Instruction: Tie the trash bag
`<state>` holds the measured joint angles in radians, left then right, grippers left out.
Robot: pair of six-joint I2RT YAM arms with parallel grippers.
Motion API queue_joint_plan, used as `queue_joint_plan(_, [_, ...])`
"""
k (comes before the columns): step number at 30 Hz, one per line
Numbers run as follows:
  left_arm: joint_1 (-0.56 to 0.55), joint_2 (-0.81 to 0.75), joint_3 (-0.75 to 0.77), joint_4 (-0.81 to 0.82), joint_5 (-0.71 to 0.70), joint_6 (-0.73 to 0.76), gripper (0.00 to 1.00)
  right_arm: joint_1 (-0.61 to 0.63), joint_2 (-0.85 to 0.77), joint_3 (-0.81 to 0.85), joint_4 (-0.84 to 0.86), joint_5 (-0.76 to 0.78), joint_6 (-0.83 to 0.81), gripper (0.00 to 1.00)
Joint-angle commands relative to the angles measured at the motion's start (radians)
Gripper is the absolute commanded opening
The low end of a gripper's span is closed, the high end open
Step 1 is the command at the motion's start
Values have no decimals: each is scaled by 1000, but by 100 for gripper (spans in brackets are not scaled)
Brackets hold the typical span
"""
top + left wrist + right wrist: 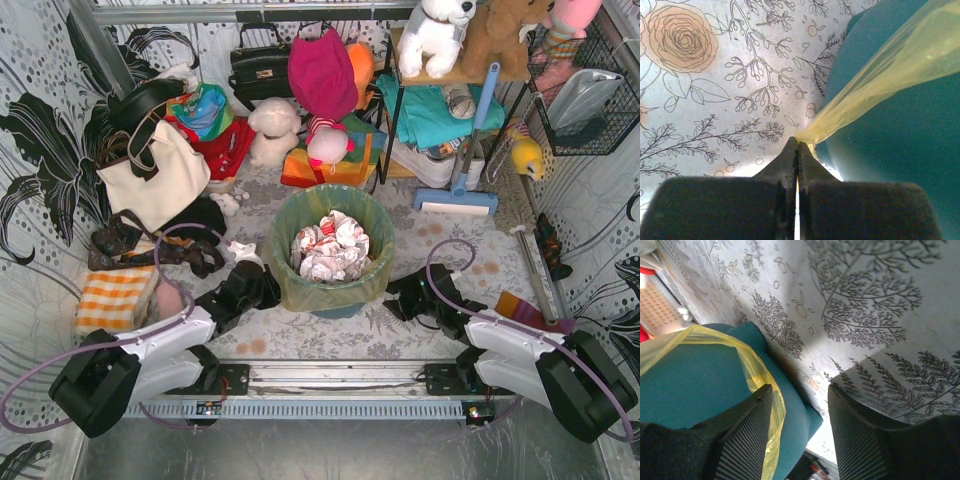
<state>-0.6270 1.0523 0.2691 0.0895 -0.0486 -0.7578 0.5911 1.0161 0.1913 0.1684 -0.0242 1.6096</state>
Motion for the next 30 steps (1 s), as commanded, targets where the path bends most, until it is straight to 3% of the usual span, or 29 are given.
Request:
queue_joint_plan(1, [5,-35,24,-20,17,7,0,-1,66,-81,209,-31,277,51])
queue_joint_plan(9, [5,-69,10,-29,23,-21,0,7,175,-82,388,-77,394,49])
queue_joint_plan(17, [4,-87,9,-45,16,-26,0,9,174,-105,412,-66,449,39])
queue_joint_plan(21, [5,-91,11,-56,9,-21,0,10,106,-113,355,-38,459,38])
queue_joint_plan(27, [5,-84,17,-62,4,-19,0,9,-54,-81,131,20,464,44])
queue_joint_plan(30, [5,-75,20,-59,10,-13,0,9,-82,-89,124,29,473,43])
